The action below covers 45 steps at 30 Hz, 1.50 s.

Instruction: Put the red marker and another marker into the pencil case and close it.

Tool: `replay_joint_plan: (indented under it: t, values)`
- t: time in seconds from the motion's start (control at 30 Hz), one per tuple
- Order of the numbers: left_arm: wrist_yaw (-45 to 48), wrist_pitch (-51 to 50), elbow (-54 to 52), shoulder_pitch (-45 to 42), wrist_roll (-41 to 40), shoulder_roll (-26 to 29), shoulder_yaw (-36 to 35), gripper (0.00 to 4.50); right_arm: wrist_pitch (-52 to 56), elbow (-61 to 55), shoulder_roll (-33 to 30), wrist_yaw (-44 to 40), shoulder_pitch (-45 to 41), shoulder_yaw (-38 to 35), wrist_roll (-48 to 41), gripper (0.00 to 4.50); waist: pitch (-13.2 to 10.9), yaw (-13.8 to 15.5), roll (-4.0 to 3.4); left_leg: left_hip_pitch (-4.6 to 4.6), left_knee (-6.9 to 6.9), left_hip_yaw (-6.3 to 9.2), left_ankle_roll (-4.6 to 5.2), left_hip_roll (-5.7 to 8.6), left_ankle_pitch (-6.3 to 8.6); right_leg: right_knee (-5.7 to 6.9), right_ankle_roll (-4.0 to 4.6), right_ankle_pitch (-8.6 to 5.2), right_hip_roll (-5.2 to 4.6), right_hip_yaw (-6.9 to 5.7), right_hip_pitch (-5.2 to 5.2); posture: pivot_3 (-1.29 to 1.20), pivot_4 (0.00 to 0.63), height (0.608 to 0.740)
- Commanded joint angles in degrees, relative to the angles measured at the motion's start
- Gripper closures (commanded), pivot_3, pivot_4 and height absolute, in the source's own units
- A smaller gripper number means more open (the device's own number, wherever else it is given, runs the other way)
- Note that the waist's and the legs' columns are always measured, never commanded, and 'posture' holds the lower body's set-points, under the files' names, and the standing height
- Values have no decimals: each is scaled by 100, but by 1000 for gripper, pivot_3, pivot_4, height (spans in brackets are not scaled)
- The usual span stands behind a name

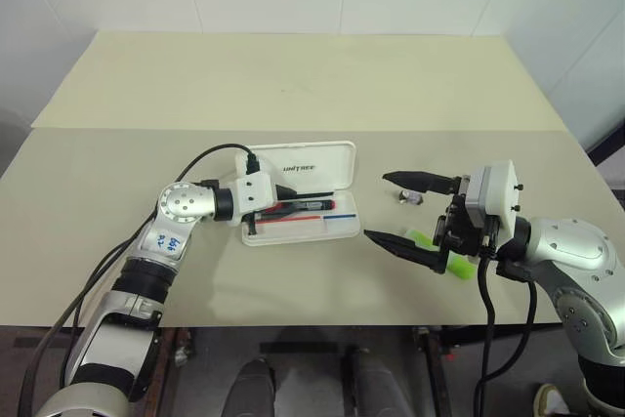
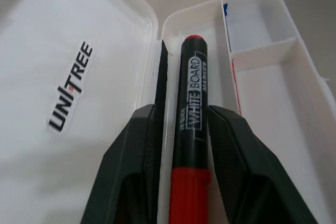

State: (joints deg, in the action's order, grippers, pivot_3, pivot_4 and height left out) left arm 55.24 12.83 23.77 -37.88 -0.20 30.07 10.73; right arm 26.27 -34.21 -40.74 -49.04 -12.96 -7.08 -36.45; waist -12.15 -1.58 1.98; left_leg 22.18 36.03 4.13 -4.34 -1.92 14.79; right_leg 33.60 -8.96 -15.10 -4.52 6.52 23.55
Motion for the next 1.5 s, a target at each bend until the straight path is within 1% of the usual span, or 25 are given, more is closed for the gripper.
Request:
replay_joint_plan:
  t: [0.03,0.13,0.23,0.27,0.33,0.43,0.57,0.6,0.7,0.8,0.9,1.0,1.1,1.3,1.5]
  values:
    - [141,-12,-326,-16,-157,-14,-43,2958,-126,-56,39,47,-46,-46,-9,0,0,-5,0,0,-2,0,0,0,0,2,-3,2,0,0,2,0,150,740]
    - [348,-202,-711,86,-441,-10,-111,2958,-142,-23,58,36,-43,-41,11,0,0,-1,0,0,-5,0,0,0,1,5,-14,7,0,-1,3,0,150,740]
    - [547,-773,-1291,260,-919,48,-282,2958,-151,28,92,24,-20,-57,18,0,0,-3,0,1,-4,0,-1,0,2,4,-14,7,0,-1,3,0,150,740]
    - [593,-960,-1458,315,-1013,90,-314,2790,-157,42,94,16,1,-70,19,0,0,-3,0,1,-4,0,-1,0,2,5,-14,7,0,-1,3,0,150,740]
    - [653,-1187,-1738,418,-1141,184,-381,2384,-143,86,120,44,47,-128,-3,0,0,-5,0,0,-3,1,-1,0,2,7,-13,7,0,-1,3,0,150,740]
    - [731,-1533,-2160,586,-1421,332,-527,1443,-121,257,156,111,186,-322,-53,0,0,-13,0,-2,-1,0,-1,0,2,6,2,-1,0,-1,2,0,150,740]
    - [1191,-1960,-2886,1000,-2198,758,-979,99,-258,736,-70,-30,780,-737,181,0,0,-10,0,0,-3,0,-1,0,2,5,13,-7,0,-1,2,0,150,740]
    - [1204,-2008,-2979,1061,-2251,867,-1075,13,-283,822,-119,-67,904,-834,198,0,0,-7,0,-1,-5,0,0,0,2,5,14,-8,0,-1,2,0,150,740]
    - [1136,-2264,-3348,1253,-2557,1139,-1483,13,-397,1147,-260,-248,1309,-1149,269,0,-1,-4,-1,0,-4,1,0,0,3,4,20,-12,-1,0,2,0,150,740]
    - [1167,-2473,-3614,1440,-2776,1381,-1759,13,-521,1362,-356,-404,1548,-1279,355,0,-1,-13,-1,-2,1,0,0,0,3,2,30,-17,-1,1,-1,0,150,740]
    - [1154,-2768,-3785,1581,-3006,1541,-1935,13,-588,1496,-413,-543,1673,-1320,395,0,-1,-44,-1,-7,3,-2,1,0,2,-3,31,-18,0,3,-4,0,150,740]
    - [1536,-2968,-3908,1938,-3217,1906,-2116,13,-763,1878,-506,-798,1854,-1272,581,0,-1,-79,-1,-8,3,-2,3,-1,1,-5,34,-20,0,4,-5,0,150,740]
    - [1751,-2928,-3701,2021,-3216,2135,-2216,13,-894,2223,-550,-974,1813,-1168,675,0,-1,-79,-1,-7,3,-3,2,-1,1,-8,38,-22,0,4,-4,0,150,740]
    - [1960,-2559,-3222,1902,-2958,2221,-2205,13,-1137,2930,-498,-1176,1510,-963,951,0,-1,-81,-1,-7,4,-4,2,-1,1,-10,39,-22,0,4,-5,0,150,740]
    - [2056,-2478,-3109,1749,-2932,2216,-2101,13,-1232,3321,-410,-1297,1301,-732,1061,0,-2,-97,-2,-4,-2,-3,2,-1,1,-8,38,-22,0,4,-3,0,150,740]
